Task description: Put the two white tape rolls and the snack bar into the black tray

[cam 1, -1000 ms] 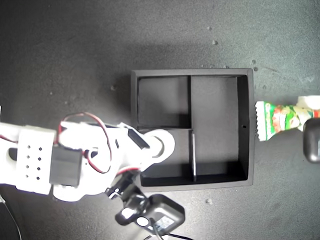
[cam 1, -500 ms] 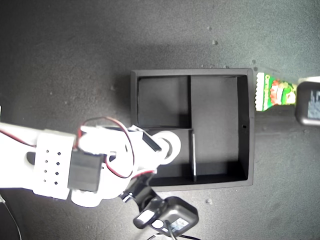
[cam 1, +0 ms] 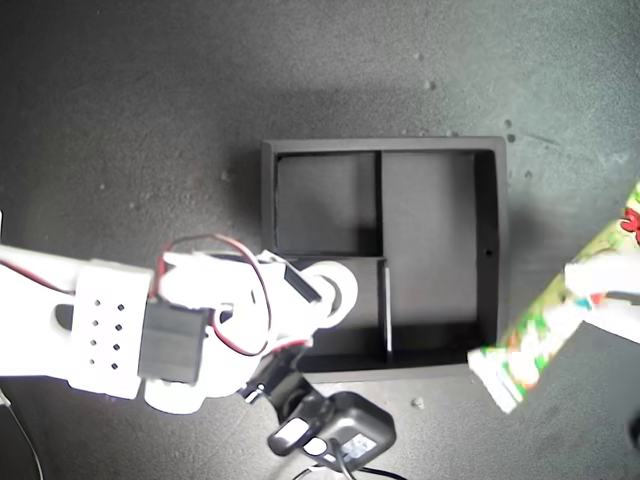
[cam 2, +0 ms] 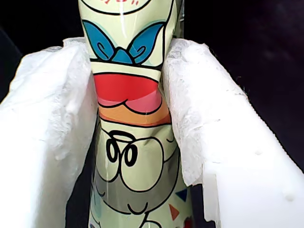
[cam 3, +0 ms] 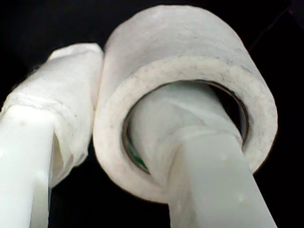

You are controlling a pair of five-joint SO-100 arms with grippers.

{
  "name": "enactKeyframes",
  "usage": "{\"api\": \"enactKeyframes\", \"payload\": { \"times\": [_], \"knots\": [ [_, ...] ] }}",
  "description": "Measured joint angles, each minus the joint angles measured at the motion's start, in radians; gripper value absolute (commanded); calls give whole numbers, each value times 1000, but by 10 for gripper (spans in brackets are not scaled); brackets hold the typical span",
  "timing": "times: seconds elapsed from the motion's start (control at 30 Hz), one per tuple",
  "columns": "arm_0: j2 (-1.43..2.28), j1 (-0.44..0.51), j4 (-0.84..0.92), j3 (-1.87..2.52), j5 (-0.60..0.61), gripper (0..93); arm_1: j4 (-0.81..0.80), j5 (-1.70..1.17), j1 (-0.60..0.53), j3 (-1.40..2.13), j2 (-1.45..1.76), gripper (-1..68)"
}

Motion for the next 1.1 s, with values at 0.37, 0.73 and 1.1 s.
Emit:
{"api": "enactKeyframes", "payload": {
  "times": [0.37, 0.73, 1.1],
  "knots": [
    [0, 0, 0, 0, 0, 9, -184, -382, 9, 74, 0, 80],
    [-37, 18, 3, -25, -9, 11, -456, -413, 8, 163, -118, 86],
    [-95, 37, 28, -97, -17, 28, -525, -383, 8, 55, -348, 78]
  ]
}}
